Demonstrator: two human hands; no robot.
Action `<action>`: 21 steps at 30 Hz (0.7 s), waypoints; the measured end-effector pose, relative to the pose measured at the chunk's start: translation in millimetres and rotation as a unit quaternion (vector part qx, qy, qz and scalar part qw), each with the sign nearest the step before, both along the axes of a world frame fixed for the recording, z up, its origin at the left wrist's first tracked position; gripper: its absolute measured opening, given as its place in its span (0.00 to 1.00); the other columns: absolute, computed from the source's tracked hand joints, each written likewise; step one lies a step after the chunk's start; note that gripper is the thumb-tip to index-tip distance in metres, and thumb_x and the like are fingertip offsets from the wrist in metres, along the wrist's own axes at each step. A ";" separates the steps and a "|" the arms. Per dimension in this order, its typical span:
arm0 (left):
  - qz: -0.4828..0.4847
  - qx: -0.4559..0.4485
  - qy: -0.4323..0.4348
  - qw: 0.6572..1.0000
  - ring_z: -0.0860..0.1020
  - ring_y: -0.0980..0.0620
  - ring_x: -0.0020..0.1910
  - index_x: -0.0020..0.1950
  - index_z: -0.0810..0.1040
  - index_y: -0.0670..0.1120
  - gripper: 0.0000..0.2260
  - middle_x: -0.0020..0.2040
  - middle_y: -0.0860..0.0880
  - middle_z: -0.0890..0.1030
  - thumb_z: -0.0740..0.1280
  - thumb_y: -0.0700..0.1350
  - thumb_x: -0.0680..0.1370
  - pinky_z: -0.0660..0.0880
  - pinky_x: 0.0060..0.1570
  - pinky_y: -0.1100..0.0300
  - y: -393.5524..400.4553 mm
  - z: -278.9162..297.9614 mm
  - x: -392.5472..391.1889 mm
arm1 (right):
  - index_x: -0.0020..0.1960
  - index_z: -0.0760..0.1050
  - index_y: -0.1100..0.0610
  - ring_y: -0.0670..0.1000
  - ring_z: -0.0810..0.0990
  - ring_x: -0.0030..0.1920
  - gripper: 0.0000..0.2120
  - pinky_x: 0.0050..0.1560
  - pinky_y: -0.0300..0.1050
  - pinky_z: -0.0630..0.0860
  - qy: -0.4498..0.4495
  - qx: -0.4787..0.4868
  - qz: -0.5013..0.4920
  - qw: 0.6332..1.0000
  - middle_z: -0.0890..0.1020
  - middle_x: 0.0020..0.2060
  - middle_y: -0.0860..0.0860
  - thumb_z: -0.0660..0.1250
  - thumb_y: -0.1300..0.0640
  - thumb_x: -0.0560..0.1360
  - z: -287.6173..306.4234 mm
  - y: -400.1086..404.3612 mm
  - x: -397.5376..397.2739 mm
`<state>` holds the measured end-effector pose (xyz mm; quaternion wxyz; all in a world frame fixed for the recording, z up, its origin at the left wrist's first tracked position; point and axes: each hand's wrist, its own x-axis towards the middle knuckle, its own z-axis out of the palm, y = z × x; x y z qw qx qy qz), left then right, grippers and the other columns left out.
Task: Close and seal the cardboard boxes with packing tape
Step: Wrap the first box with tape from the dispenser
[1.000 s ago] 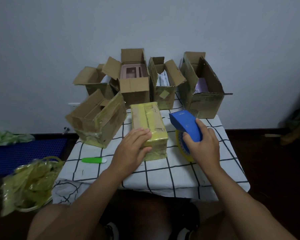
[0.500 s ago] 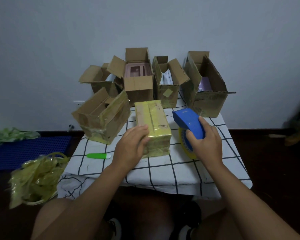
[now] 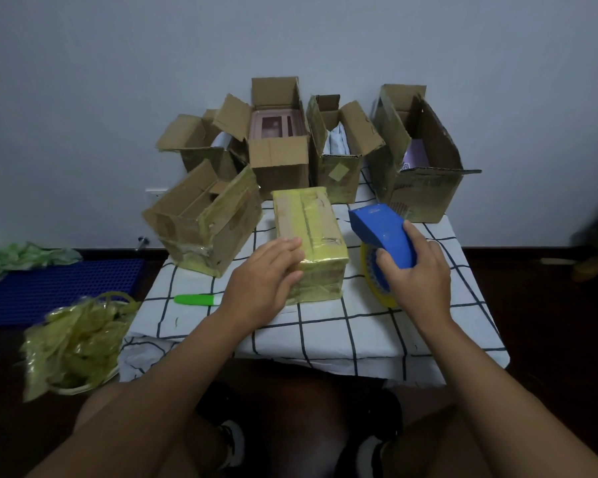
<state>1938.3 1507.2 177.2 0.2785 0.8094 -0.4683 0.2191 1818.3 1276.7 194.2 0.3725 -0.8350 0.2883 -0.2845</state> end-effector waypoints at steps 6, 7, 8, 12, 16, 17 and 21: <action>0.003 -0.012 0.025 1.000 0.75 0.46 0.65 0.60 0.80 0.44 0.12 0.66 0.48 0.78 0.68 0.44 0.78 0.72 0.64 0.52 0.0 -3.1 -0.3 | 0.76 0.64 0.47 0.46 0.68 0.51 0.31 0.50 0.43 0.65 0.002 0.000 -0.004 1.000 0.72 0.56 0.50 0.69 0.46 0.75 -0.1 0.9 -0.1; 0.000 -0.020 0.037 0.999 0.75 0.46 0.66 0.60 0.79 0.44 0.11 0.66 0.48 0.78 0.67 0.45 0.78 0.72 0.64 0.52 0.4 -3.9 -0.3 | 0.76 0.64 0.47 0.46 0.68 0.51 0.31 0.50 0.43 0.65 0.001 -0.001 -0.002 1.000 0.72 0.55 0.50 0.69 0.46 0.76 0.3 1.2 -0.8; -0.003 -0.026 0.044 0.999 0.75 0.46 0.66 0.60 0.79 0.44 0.11 0.66 0.48 0.78 0.67 0.45 0.79 0.73 0.63 0.51 1.1 -4.2 -0.6 | 0.76 0.64 0.47 0.47 0.69 0.51 0.31 0.50 0.43 0.65 0.000 -0.001 -0.001 1.000 0.72 0.55 0.50 0.69 0.46 0.76 0.6 1.5 -1.4; 0.000 -0.006 0.050 0.999 0.76 0.45 0.62 0.57 0.80 0.44 0.09 0.63 0.49 0.79 0.66 0.44 0.78 0.75 0.58 0.48 -1.7 5.3 -2.3 | 0.76 0.64 0.46 0.46 0.69 0.51 0.31 0.50 0.43 0.66 -0.001 0.006 -0.001 1.000 0.71 0.55 0.49 0.69 0.46 0.75 -0.4 0.7 -1.3; 0.015 -0.030 0.141 0.989 0.70 0.49 0.67 0.59 0.80 0.47 0.13 0.66 0.51 0.75 0.64 0.51 0.78 0.70 0.64 0.57 1.6 12.7 -12.2 | 0.76 0.64 0.47 0.46 0.69 0.50 0.31 0.50 0.43 0.66 0.000 0.008 0.002 1.000 0.71 0.54 0.49 0.69 0.45 0.76 3.0 1.4 0.2; 0.028 -0.052 0.181 0.982 0.68 0.51 0.68 0.61 0.80 0.48 0.13 0.68 0.50 0.73 0.66 0.50 0.78 0.67 0.63 0.68 1.9 14.0 -18.2 | 0.76 0.64 0.46 0.46 0.69 0.51 0.31 0.50 0.43 0.66 -0.001 0.008 0.003 1.000 0.72 0.55 0.49 0.69 0.45 0.75 2.6 1.4 0.2; 0.100 -0.174 0.280 0.939 0.66 0.55 0.68 0.70 0.72 0.49 0.21 0.69 0.49 0.67 0.69 0.39 0.78 0.63 0.59 0.78 -5.4 9.8 -50.0 | 0.76 0.64 0.46 0.46 0.68 0.51 0.31 0.50 0.43 0.65 0.002 0.009 0.002 1.000 0.70 0.54 0.48 0.69 0.45 0.76 2.0 1.0 -0.3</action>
